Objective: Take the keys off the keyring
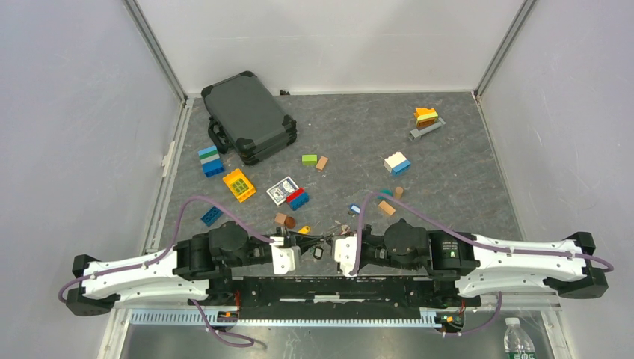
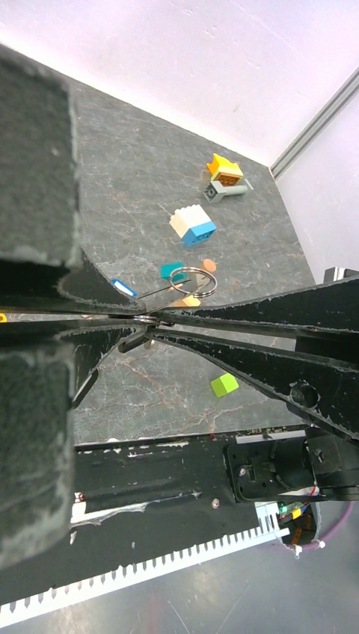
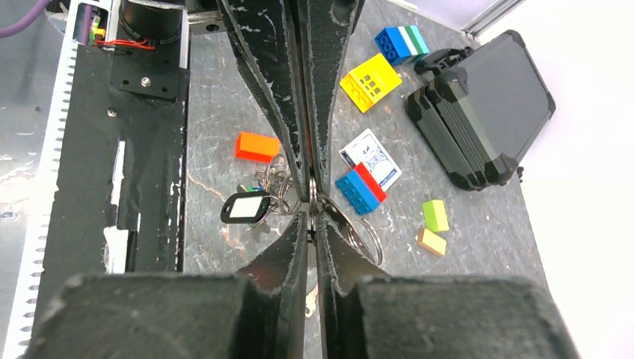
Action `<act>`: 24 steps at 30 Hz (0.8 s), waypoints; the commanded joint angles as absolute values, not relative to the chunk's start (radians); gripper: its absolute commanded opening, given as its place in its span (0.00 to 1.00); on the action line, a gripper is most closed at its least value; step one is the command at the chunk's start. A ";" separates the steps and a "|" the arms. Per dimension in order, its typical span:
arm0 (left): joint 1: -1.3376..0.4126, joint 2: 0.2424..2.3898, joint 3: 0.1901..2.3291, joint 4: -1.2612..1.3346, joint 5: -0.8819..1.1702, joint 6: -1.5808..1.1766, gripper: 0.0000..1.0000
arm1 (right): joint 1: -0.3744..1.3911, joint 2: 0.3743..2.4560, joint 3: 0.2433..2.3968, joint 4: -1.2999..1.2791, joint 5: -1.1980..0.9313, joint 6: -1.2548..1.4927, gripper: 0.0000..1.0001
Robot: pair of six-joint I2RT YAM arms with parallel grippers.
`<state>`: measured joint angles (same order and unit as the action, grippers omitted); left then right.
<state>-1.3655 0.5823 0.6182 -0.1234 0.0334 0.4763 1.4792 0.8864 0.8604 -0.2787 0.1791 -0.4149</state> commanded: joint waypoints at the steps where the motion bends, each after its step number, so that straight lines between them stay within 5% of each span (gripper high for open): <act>1: -1.367 0.566 0.617 -0.019 0.080 0.441 0.02 | 1.480 0.853 0.796 -0.114 0.180 -0.442 0.13; 24: -1.368 0.585 0.590 0.071 0.178 0.339 0.02 | 1.480 0.811 0.676 0.023 0.253 -0.491 0.18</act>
